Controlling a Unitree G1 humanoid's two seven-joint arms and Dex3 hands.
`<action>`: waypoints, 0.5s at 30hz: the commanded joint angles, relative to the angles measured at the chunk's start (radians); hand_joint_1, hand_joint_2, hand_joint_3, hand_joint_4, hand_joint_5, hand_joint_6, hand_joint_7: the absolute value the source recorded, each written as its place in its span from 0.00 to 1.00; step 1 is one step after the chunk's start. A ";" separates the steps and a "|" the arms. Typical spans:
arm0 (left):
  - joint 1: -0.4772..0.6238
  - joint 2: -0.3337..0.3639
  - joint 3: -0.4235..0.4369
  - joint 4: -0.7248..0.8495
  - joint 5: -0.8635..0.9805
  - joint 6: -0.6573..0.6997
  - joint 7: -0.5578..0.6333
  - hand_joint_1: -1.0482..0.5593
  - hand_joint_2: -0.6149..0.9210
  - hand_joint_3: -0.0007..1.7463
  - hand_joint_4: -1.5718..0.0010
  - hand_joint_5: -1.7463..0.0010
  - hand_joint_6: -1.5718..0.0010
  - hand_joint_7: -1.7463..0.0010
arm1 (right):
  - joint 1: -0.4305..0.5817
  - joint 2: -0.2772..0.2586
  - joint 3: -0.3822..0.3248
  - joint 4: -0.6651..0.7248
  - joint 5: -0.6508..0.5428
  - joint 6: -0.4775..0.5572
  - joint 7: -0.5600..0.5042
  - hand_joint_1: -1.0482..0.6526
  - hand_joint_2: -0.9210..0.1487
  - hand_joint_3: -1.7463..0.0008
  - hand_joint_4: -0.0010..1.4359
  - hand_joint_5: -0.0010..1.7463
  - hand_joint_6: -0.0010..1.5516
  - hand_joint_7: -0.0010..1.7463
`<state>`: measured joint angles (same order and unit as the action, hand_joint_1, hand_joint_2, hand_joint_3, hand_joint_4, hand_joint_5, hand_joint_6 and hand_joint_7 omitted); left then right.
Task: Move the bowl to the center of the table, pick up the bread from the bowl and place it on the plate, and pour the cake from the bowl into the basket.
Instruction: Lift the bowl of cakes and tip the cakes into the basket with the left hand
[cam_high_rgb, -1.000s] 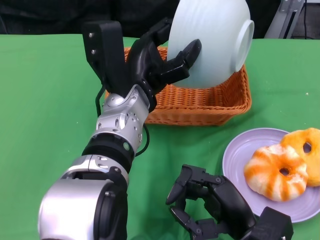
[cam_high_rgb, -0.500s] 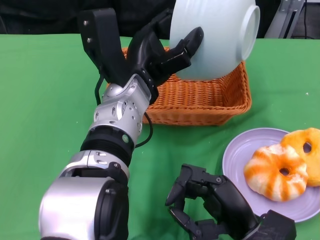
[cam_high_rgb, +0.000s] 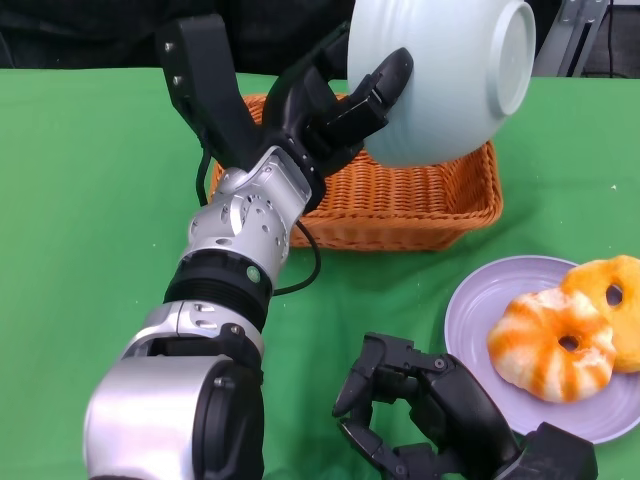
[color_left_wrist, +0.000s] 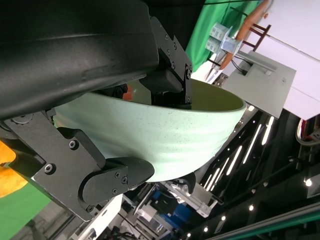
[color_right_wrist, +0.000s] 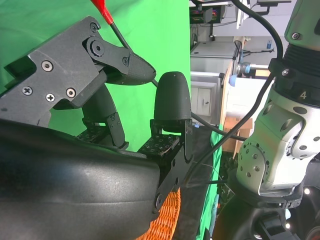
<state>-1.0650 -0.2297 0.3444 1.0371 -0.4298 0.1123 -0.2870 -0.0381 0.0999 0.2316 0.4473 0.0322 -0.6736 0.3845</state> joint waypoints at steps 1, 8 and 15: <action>-0.038 0.000 0.022 -0.025 -0.036 0.021 0.009 0.59 0.84 0.62 0.50 0.03 0.51 0.11 | 0.009 -0.014 -0.005 -0.008 0.007 0.001 -0.002 0.45 0.40 0.42 0.49 0.98 0.41 0.81; -0.052 0.004 0.069 -0.021 -0.096 0.098 0.030 0.57 0.95 0.49 0.52 0.03 0.56 0.09 | 0.008 -0.016 -0.005 -0.004 0.004 -0.006 -0.005 0.44 0.39 0.43 0.49 0.98 0.41 0.82; -0.072 0.018 0.118 0.006 -0.148 0.150 0.043 0.57 0.98 0.44 0.53 0.04 0.57 0.11 | 0.007 -0.018 -0.006 0.005 0.002 -0.018 -0.010 0.44 0.39 0.43 0.50 0.97 0.41 0.82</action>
<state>-1.0922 -0.2269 0.4526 1.0426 -0.5613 0.2585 -0.2504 -0.0369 0.0945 0.2327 0.4485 0.0320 -0.6794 0.3777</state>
